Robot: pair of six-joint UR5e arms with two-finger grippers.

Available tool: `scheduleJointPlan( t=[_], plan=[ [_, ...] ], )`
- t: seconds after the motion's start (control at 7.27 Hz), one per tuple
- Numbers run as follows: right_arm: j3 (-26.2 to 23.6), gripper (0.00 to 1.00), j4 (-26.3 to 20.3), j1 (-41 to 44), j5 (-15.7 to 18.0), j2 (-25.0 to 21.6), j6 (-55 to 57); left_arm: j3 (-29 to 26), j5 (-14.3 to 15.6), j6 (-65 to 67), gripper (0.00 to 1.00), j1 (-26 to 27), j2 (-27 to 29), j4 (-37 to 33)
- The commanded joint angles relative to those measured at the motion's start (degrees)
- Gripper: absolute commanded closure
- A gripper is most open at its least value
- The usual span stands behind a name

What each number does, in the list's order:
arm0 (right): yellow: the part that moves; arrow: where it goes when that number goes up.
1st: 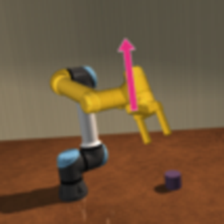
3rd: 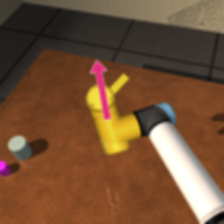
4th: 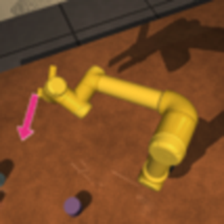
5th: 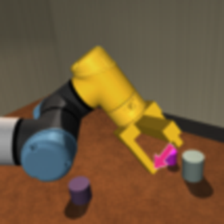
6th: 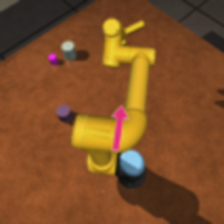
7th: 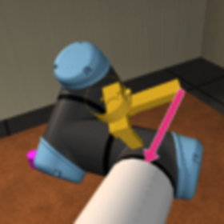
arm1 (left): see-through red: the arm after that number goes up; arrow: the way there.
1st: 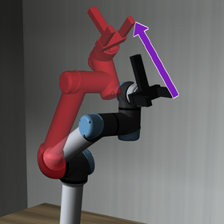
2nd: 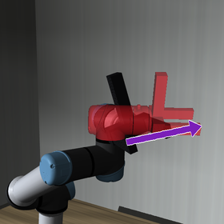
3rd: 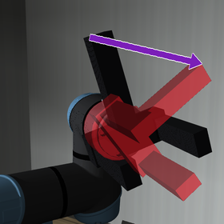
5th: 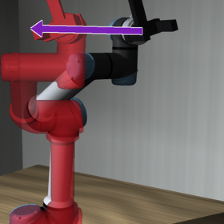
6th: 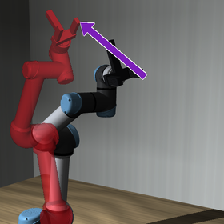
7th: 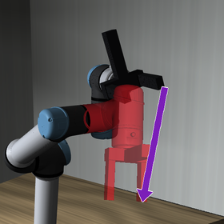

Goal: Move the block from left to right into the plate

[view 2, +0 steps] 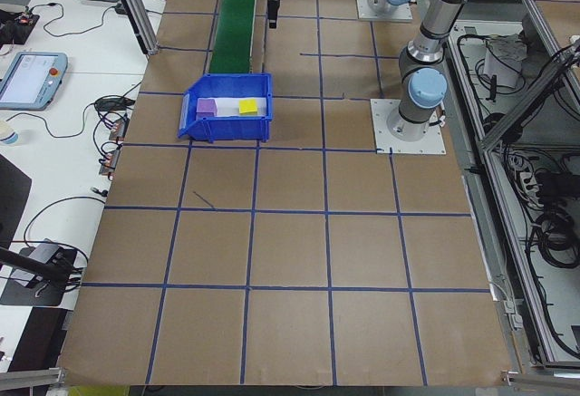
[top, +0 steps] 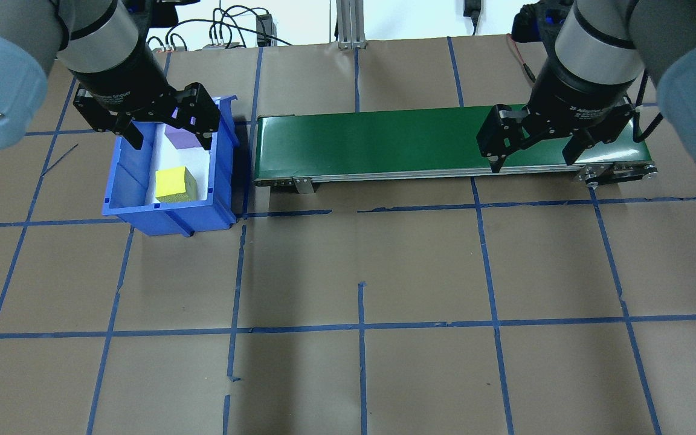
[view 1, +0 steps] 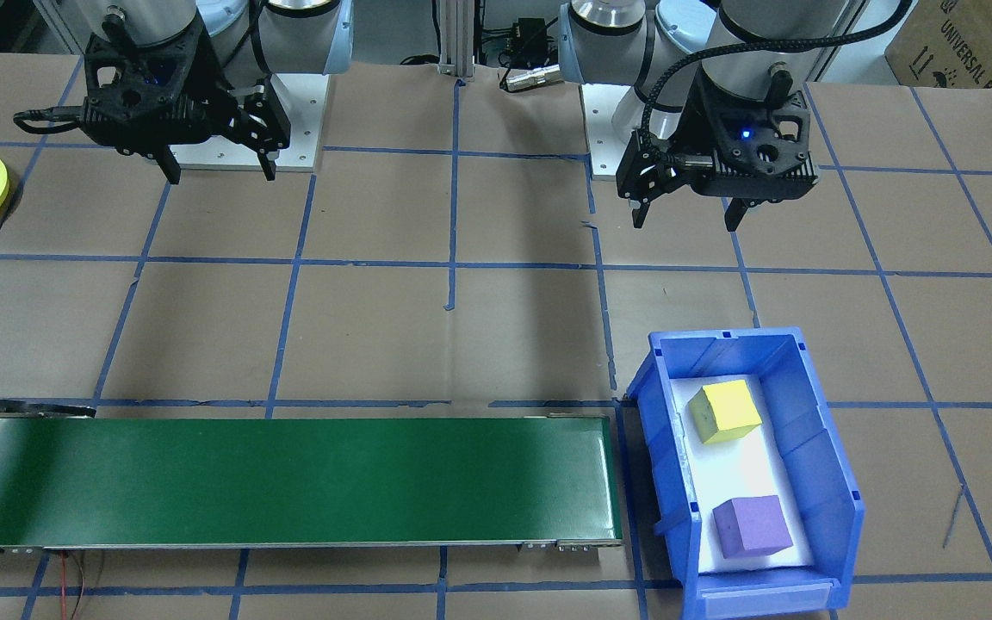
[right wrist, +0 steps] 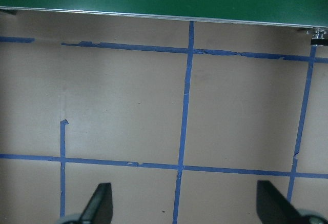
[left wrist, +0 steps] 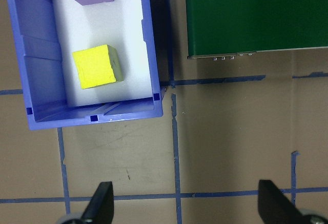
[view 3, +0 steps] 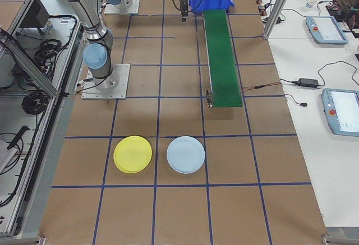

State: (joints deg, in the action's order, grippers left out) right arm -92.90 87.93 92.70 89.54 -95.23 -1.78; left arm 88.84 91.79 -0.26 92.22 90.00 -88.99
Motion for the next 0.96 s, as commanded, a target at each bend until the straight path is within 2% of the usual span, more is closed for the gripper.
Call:
scheduleJointPlan(
  t=[0.0, 0.41, 0.69, 0.83],
  plan=[
    [0.7, 0.0, 0.4, 0.6, 0.0, 0.3, 3.0, 0.0, -0.1, 0.0, 0.0, 0.1, 0.0, 0.1],
    [0.5, 0.0, 0.3, 0.6, 0.0, 0.7, 2.8, -0.9, -0.2, -0.7, 0.0, -1.4, 0.1, 0.1],
    [0.4, 0.0, 0.2, 0.6, 0.0, 0.7, 2.7, -0.9, -0.4, -7.2, 0.0, -8.2, 2.2, 0.3],
    [0.4, 0.0, 0.1, 0.6, 0.0, 0.7, 2.7, -1.3, -0.6, -9.3, 0.0, -9.1, 3.8, 2.7]
  ],
)
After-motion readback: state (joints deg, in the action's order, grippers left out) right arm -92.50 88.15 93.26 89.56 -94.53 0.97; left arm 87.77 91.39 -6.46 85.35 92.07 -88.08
